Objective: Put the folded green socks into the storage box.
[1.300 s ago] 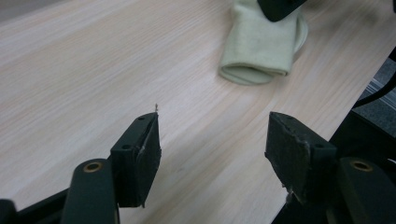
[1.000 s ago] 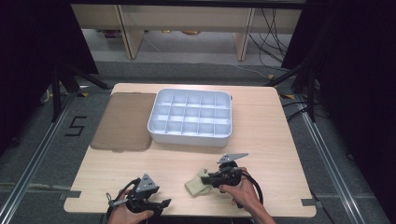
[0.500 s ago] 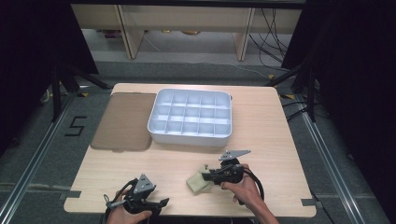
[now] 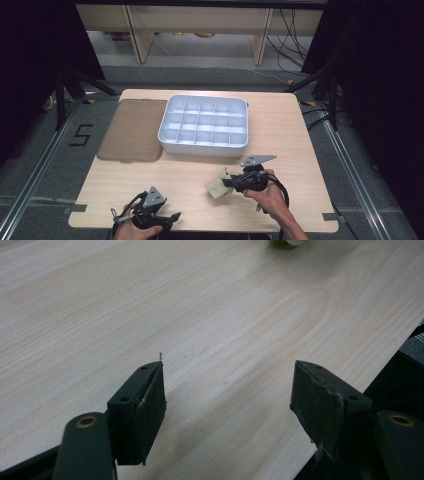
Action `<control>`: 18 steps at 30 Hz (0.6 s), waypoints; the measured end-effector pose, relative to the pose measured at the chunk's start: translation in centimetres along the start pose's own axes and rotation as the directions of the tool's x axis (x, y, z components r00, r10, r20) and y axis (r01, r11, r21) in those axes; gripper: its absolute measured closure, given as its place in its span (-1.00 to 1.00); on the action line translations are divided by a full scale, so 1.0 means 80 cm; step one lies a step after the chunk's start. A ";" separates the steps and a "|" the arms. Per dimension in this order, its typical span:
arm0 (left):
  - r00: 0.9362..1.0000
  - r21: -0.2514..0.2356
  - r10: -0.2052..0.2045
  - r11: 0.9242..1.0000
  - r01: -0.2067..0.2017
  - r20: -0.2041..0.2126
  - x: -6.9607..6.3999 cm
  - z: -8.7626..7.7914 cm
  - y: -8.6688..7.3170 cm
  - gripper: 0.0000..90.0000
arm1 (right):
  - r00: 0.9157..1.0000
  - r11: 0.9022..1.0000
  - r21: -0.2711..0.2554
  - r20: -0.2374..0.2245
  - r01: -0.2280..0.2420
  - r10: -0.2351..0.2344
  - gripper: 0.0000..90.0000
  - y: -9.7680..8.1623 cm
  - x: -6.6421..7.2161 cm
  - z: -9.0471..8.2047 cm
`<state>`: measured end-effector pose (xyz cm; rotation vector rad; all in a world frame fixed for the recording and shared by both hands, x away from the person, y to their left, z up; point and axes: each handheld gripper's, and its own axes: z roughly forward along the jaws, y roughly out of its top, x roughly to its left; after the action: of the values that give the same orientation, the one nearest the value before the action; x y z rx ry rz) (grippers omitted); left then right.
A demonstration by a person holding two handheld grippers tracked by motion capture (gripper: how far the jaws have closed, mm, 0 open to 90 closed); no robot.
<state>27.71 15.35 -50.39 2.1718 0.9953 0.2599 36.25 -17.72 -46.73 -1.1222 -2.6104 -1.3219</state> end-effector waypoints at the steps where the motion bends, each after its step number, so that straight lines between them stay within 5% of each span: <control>1: 1.000 -0.005 -0.002 1.000 0.002 -0.003 0.001 0.000 0.000 -0.34 | 1.000 1.000 0.005 0.011 0.011 -0.011 0.70 0.005 -0.002 -0.004; 3: 1.000 -0.007 -0.011 1.000 0.011 -0.012 0.001 0.001 0.000 -0.34 | 1.000 1.000 0.004 -0.001 -0.008 0.008 0.70 0.006 -0.001 -0.005; 5: 1.000 -0.011 -0.027 1.000 0.027 0.001 -0.001 0.001 0.000 -0.34 | 0.999 0.999 -0.003 0.030 0.035 -0.035 0.70 0.016 -0.005 -0.016; 7: 1.000 -0.002 0.003 1.000 -0.003 0.000 0.001 0.000 0.000 -0.34 | 0.999 0.999 -0.004 0.031 0.031 -0.031 0.70 0.019 -0.004 -0.018; 16: 1.000 -0.008 -0.016 1.000 0.016 -0.016 -0.001 0.001 0.000 -0.34 | 0.996 0.999 -0.023 0.076 0.038 -0.036 0.70 0.046 -0.011 -0.050; 18: 1.000 -0.008 -0.016 1.000 0.016 -0.019 -0.001 0.001 0.000 -0.34 | 0.991 0.997 -0.016 0.113 0.079 -0.077 0.70 0.055 -0.016 -0.059</control>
<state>27.69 15.26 -50.43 2.1570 1.0198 0.2766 38.44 -20.10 -41.00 -1.1414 -2.7532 -1.3405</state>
